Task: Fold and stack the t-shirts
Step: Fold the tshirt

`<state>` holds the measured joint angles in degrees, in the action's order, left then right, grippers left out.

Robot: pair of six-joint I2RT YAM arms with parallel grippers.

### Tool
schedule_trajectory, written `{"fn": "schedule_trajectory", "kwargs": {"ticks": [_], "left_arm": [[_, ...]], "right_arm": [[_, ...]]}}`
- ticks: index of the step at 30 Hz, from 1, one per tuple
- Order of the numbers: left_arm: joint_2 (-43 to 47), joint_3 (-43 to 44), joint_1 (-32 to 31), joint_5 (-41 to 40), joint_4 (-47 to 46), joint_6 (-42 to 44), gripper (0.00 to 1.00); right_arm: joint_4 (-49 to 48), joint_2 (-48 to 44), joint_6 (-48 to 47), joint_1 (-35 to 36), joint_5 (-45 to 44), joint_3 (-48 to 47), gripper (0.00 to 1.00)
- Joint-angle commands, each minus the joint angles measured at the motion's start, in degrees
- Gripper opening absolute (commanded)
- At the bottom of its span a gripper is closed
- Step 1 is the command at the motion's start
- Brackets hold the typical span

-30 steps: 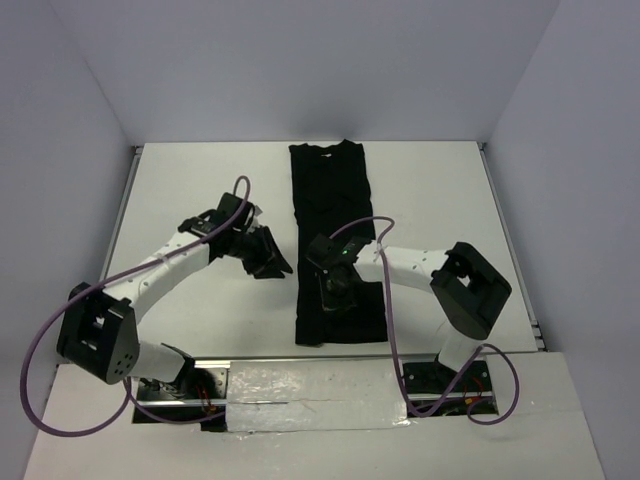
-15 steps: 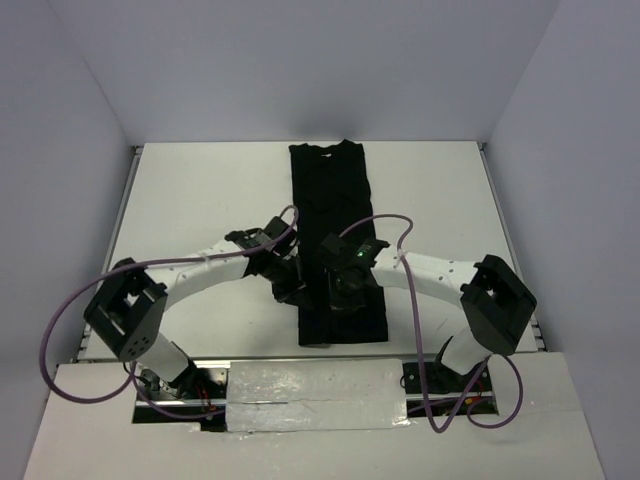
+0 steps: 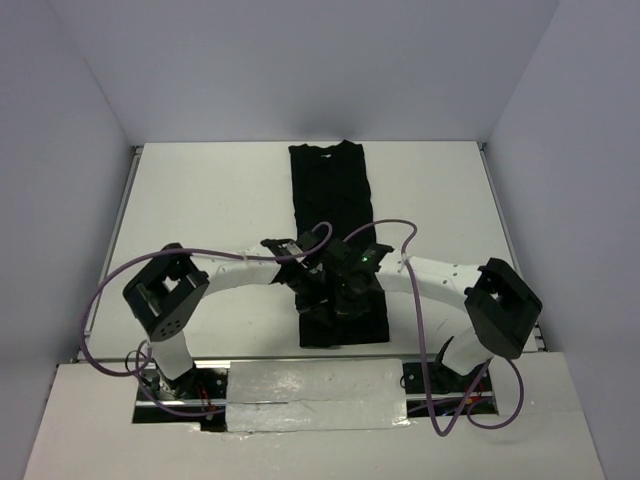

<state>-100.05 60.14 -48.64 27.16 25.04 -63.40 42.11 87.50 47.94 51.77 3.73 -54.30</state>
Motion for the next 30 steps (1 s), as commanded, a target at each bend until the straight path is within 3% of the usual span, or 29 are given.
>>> {"fn": "schedule_trajectory", "kwargs": {"ticks": [1,3,5,10,14,24,27,30], "left_arm": [[-2.68,3.4,-1.36,2.46,-1.49,-0.59,0.0],[-3.66,4.11,-2.07,2.11,-0.52,-0.41,0.0],[-4.62,4.11,-2.42,2.9,-1.39,-0.76,0.0],[-4.2,5.33,-2.69,0.81,-0.87,-1.91,0.0],[-4.27,7.97,-2.51,-4.65,5.79,-1.47,0.0],[-8.23,8.32,-3.21,-3.33,3.61,-2.61,0.0],[-5.0,9.81,-2.95,-7.98,8.33,-3.57,0.0],[0.01,11.92,-1.99,-18.17,14.85,-6.03,0.0]], "right_arm": [[-1.59,-2.86,-0.48,0.09,0.14,0.69,0.16],[-1.5,-3.04,-0.74,-0.17,-0.04,0.86,0.14],[-1.59,-3.57,-0.92,-0.44,0.14,1.22,0.05],[-1.5,-4.71,-1.89,-1.14,1.46,1.57,0.06],[2.87,-6.46,-1.98,-1.58,-1.87,0.61,0.07],[3.42,-10.77,-4.44,-2.72,-0.74,1.22,0.09],[2.1,-9.73,-5.67,-2.73,1.45,1.74,0.1],[0.26,-8.14,-6.55,-2.73,3.21,1.83,0.11]]}}
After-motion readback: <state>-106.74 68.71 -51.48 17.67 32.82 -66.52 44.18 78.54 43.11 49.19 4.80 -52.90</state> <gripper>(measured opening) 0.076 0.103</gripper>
